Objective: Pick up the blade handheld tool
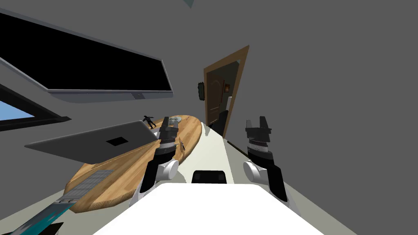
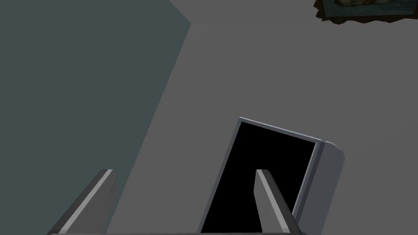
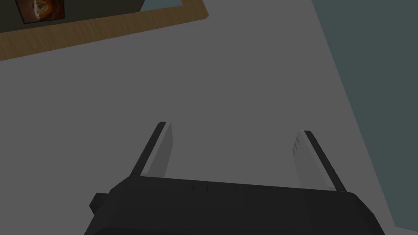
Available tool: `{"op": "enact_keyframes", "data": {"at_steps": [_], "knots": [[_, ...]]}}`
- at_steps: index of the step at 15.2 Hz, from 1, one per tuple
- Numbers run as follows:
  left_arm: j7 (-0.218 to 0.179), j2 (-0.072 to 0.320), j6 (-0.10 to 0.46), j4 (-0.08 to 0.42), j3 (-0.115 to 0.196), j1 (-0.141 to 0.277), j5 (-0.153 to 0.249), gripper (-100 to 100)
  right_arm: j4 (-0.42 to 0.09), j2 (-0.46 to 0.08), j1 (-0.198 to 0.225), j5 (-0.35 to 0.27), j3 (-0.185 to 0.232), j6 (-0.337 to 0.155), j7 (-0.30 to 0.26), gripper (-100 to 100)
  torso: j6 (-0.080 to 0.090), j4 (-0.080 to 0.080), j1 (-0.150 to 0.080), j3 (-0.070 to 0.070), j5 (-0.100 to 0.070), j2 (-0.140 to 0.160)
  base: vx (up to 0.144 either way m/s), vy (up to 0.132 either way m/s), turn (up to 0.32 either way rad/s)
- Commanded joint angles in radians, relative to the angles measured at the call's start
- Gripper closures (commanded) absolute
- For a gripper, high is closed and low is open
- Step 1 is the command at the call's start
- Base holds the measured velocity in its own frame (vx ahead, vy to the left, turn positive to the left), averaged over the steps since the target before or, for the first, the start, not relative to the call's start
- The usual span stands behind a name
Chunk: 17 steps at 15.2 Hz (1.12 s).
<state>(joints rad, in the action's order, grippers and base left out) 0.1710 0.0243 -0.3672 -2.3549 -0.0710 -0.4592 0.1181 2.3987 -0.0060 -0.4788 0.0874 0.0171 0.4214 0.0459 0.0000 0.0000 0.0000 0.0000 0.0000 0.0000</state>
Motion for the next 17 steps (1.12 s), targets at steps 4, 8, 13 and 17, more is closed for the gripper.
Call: {"op": "enact_keyframes", "data": {"at_steps": [4, 8, 13, 17], "knots": [[0.017, 0.089, 0.059, 0.031, 0.013, 0.019, 0.011, -100, 0.0, 0.0, 0.0, 0.0, 0.0, 0.0, 0.0, 0, 0.0, 0.001, 0.0, 0.002, 0.0, 0.003, -0.054, -0.002, -0.039], [0.04, 0.15, 0.136, 0.077, 0.029, 0.045, 0.024, -100, 0.0, 0.0, 0.0, 0.0, 0.0, 0.0, 0.0, 0, 0.0, 0.002, 0.0, 0.005, 0.0, 0.008, -0.113, -0.013, -0.059], [0.07, 0.213, 0.237, 0.142, 0.048, 0.081, 0.042, -100, 0.0, 0.0, 0.0, 0.0, 0.0, 0.0, 0.0, 0, 0.0, 0.002, 0.0, 0.005, 0.0, 0.009, -0.111, -0.012, -0.075], [0.093, 0.255, 0.3, 0.196, 0.062, 0.108, 0.055, -100, 0.0, 0.0, 0.0, 0.0, 0.0, 0.0, 0.0, 0, 0.0, 0.001, 0.0, 0.002, 0.0, 0.004, -0.05, -0.015, -0.044]]}}
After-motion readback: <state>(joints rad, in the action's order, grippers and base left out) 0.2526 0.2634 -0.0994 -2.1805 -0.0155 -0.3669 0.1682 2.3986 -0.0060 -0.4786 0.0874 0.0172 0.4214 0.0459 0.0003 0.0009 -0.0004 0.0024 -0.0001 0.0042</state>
